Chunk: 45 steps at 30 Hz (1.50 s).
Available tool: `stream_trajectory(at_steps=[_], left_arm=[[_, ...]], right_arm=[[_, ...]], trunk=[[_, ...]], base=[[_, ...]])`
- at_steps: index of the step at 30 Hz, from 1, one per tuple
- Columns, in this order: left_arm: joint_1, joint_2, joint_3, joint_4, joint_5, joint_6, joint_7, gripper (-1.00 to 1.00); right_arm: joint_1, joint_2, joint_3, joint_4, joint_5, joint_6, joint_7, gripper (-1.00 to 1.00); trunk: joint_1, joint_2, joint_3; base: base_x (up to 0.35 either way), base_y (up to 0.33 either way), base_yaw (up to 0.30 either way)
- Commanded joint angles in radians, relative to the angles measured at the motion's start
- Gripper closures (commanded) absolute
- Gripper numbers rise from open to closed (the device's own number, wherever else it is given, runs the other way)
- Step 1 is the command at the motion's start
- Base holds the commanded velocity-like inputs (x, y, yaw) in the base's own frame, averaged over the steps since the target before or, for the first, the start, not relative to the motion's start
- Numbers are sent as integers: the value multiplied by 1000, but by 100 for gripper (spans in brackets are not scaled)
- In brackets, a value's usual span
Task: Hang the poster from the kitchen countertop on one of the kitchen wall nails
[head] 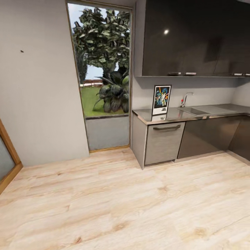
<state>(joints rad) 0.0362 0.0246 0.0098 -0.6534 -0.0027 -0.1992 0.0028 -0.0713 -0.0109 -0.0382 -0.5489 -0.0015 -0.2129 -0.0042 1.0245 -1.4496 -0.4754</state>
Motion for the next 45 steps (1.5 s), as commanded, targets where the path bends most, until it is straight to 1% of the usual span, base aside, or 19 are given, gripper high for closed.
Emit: stream_trajectory(at_steps=[1,6,11,24,33,45], left_arm=[[1,0,1,-2,0,-1,0,-100],[1,0,1,-1,0,-1,0,-100],[1,0,1,-1,-1,-1,0,-100],[1,0,1,0,-2,-1,0,-100],[1,0,1,0,-1,0,0,-100],[1,0,2,0,0,-2,-1,-100]], right_arm=[[-1,0,0,1,0,-3,0,-100],[-1,0,-1,1,0,-3,0,-100],[-1,0,2,2,5,-3,0,-100],[-1,2,6,7,9,-4,0,-100],[-1,6,7,36,8,-3,0,-100],[-1,7,8,41,9,-3,0,-100]], trunk=[[1,0,-1],[1,0,-1],[1,0,-1],[1,0,-1],[1,0,-1],[1,0,-1]], base=[[267,-235,-300],[259,-245,-290],[252,-252,-111],[250,-255,-9],[249,-255,0],[255,-244,0]])
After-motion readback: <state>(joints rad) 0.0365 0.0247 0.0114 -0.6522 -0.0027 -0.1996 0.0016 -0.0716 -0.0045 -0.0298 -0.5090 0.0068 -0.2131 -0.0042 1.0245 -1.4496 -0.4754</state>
